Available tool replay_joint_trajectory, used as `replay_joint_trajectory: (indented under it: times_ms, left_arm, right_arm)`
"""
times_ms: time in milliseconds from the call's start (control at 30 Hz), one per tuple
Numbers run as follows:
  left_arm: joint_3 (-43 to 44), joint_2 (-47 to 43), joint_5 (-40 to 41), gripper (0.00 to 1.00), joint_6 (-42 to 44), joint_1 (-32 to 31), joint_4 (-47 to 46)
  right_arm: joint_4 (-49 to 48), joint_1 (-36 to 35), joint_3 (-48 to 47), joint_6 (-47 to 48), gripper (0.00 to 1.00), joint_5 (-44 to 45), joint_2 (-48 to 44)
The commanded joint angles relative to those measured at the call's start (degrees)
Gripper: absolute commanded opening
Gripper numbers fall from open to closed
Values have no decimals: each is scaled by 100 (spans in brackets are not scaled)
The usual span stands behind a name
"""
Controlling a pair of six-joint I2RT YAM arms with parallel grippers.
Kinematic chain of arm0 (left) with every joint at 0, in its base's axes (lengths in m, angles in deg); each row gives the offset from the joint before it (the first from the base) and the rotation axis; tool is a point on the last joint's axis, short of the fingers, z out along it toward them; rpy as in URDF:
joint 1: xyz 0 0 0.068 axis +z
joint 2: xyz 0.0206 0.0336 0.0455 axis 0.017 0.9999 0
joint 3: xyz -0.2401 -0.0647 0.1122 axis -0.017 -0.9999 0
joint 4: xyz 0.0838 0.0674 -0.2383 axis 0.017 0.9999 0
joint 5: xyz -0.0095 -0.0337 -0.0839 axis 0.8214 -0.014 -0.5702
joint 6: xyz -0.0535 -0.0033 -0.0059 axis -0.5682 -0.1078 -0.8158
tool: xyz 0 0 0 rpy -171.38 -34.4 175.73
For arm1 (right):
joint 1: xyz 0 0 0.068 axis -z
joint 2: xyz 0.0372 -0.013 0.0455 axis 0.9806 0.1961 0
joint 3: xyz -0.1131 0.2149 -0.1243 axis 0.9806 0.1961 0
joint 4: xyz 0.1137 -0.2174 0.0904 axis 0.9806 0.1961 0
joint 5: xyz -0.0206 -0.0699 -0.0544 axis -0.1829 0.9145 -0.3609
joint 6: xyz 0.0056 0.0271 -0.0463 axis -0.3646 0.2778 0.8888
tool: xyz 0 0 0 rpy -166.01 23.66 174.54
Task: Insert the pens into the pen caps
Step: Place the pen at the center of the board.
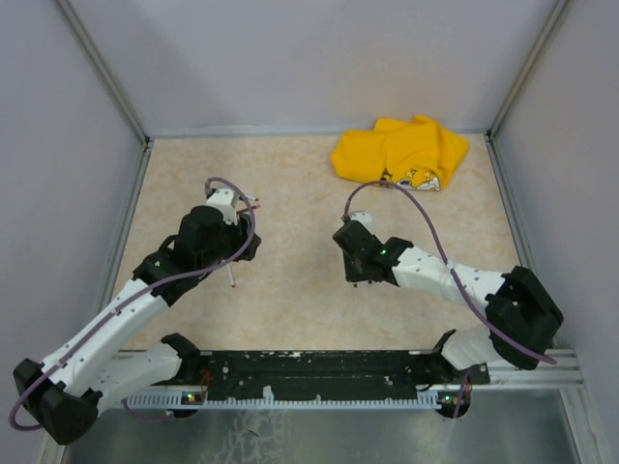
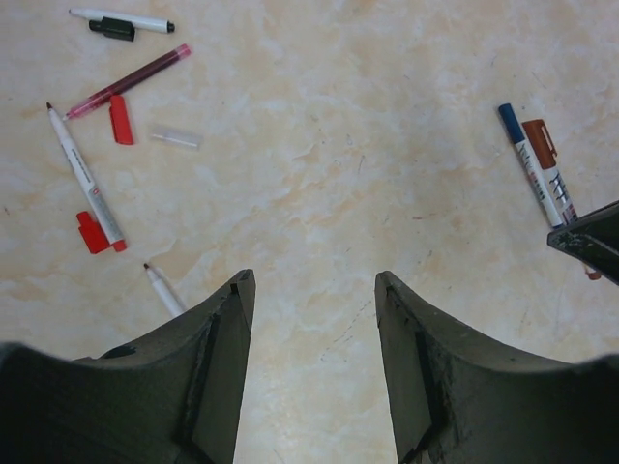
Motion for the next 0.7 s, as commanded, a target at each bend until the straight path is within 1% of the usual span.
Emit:
replay_joint_trajectory:
  times_ms: [0, 167, 300, 400, 667]
  left_arm:
    - [-437, -295, 273, 59, 156, 10, -156]
    - [-691, -490, 365, 59, -78, 10, -56]
    - [-747, -584, 397, 59, -95, 10, -24]
    - [-751, -616, 420, 59, -103, 10, -20]
    - [-750, -542, 352, 59, -104, 10, -42]
  right_arm:
    - [-239, 121, -267, 208, 1, 22, 265]
    - [-424, 190, -276, 219, 2, -40, 634]
    - [-475, 202, -316, 197, 4, 43, 897]
    - [-508, 230, -310, 133, 6, 120, 995]
    - [-581, 316, -329, 136, 10, 273, 1193]
